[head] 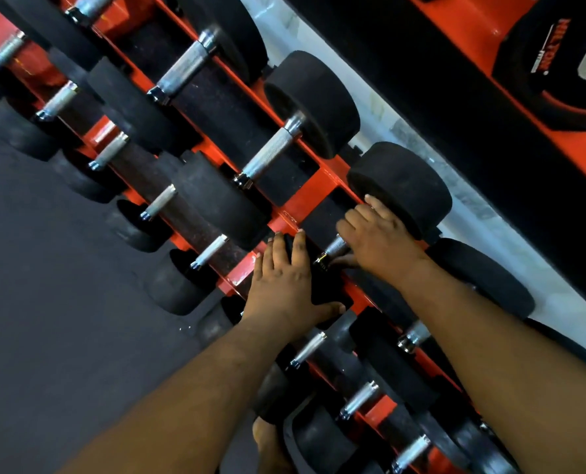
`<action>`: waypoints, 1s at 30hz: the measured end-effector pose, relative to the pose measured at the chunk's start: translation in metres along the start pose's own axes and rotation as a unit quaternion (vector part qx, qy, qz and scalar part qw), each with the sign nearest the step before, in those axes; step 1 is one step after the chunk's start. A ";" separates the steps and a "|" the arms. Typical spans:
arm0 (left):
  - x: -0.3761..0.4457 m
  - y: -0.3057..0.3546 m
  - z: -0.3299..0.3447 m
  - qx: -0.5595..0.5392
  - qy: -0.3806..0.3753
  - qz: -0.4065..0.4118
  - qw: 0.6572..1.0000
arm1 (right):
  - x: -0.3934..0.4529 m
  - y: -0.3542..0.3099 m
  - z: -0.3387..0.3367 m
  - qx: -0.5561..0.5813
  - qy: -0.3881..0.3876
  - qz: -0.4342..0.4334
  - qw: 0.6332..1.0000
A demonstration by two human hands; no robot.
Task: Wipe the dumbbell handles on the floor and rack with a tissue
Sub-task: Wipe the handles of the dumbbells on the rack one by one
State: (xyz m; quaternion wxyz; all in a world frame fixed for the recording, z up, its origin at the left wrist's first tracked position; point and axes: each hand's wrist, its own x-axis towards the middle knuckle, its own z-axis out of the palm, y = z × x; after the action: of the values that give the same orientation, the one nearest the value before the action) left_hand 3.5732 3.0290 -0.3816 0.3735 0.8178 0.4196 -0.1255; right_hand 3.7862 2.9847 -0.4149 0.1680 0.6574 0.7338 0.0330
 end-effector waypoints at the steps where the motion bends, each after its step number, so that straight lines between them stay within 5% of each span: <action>1: 0.000 0.000 -0.001 0.002 -0.001 0.001 1.000 | 0.005 0.003 -0.003 0.011 -0.007 -0.013 1.000; 11: -0.001 0.001 0.001 -0.015 0.010 -0.001 1.000 | -0.024 -0.012 -0.002 -0.058 0.010 0.054 0.997; 30: -0.003 0.003 -0.001 -0.016 0.014 -0.012 1.000 | -0.019 -0.008 0.011 -0.013 0.034 -0.007 0.999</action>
State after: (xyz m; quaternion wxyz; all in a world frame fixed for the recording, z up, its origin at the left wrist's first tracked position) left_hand 3.5740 3.0272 -0.3778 0.3791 0.8085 0.4360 -0.1119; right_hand 3.7830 2.9627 -0.4238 0.1517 0.6482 0.7434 0.0642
